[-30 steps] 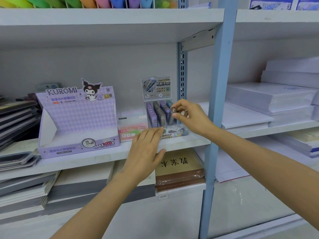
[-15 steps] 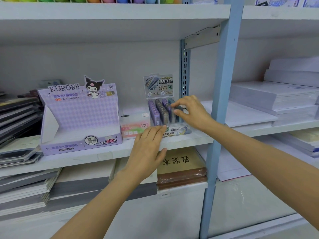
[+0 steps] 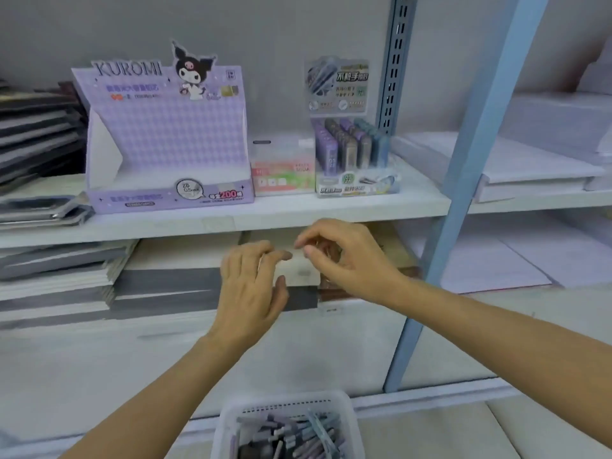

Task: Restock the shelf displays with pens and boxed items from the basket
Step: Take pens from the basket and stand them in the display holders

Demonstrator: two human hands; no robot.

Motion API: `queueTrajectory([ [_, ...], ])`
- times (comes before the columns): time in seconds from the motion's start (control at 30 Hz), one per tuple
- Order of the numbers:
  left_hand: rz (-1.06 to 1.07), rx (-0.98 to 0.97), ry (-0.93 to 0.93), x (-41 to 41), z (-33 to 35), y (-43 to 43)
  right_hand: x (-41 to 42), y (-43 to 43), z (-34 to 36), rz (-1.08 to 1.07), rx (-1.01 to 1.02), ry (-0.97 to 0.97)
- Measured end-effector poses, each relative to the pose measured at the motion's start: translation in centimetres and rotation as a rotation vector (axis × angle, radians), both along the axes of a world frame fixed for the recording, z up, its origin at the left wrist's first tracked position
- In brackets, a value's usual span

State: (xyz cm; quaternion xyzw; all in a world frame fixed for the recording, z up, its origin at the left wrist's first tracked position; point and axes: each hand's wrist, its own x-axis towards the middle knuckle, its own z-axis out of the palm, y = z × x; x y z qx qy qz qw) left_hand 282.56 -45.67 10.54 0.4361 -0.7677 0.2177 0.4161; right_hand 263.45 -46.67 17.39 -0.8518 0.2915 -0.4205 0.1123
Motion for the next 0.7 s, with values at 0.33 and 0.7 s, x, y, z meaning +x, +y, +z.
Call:
queueTrajectory([
  [0.33, 0.176, 0.950, 0.058, 8.2, -23.2, 8.0, 5.3, 0.7, -25.5, 0.042, 0.694, 0.408],
  [0.7, 0.190, 1.282, 0.011, 9.5, -31.6, 13.0, 4.6, 6.8, -40.2, 0.171, 0.738, 0.864],
])
